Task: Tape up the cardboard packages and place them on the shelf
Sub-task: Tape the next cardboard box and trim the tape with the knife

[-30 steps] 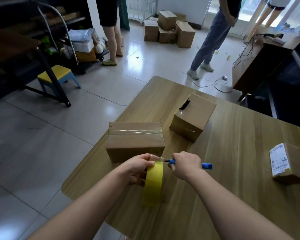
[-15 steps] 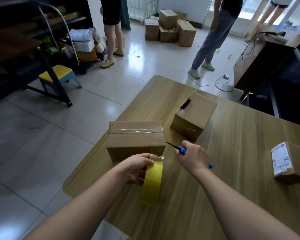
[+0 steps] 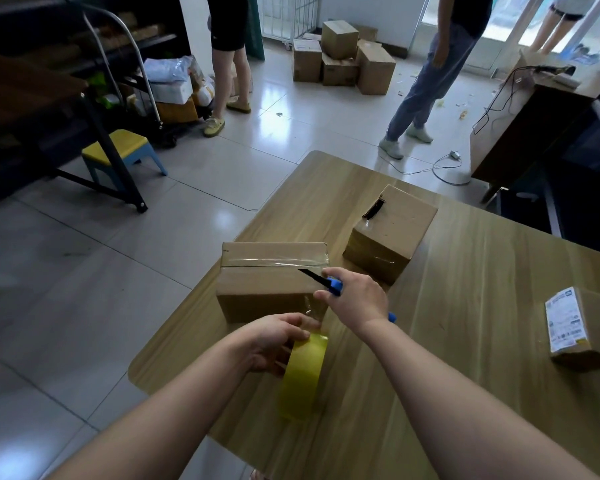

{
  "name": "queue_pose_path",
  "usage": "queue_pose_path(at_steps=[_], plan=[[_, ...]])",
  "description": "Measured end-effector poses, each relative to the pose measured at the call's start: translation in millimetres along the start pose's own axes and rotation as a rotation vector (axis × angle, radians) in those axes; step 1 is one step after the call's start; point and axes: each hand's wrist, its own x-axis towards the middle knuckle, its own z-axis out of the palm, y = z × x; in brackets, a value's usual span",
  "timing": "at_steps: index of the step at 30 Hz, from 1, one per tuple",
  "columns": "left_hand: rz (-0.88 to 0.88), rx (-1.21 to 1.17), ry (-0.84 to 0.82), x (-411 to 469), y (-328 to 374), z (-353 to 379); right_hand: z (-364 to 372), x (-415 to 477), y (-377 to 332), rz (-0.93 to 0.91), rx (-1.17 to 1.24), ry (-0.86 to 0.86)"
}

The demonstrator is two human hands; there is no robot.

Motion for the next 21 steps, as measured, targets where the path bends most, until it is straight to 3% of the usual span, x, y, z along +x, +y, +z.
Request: queue_pose_path(at_steps=[7, 12, 21], plan=[[0.002, 0.065, -0.018, -2.0, -2.0, 6.1, 2.3, -7.5, -1.5, -0.034, -0.051, 0.024], [0.018, 0.07, -0.041, -4.2, -3.3, 6.0, 5.9, -29.4, 22.7, 0.176, 0.065, 0.143], [0.004, 0.123, -0.047, -4.6, -0.8, 6.5, 41.2, -62.7, 58.8, 0.475, -0.157, -0.383]])
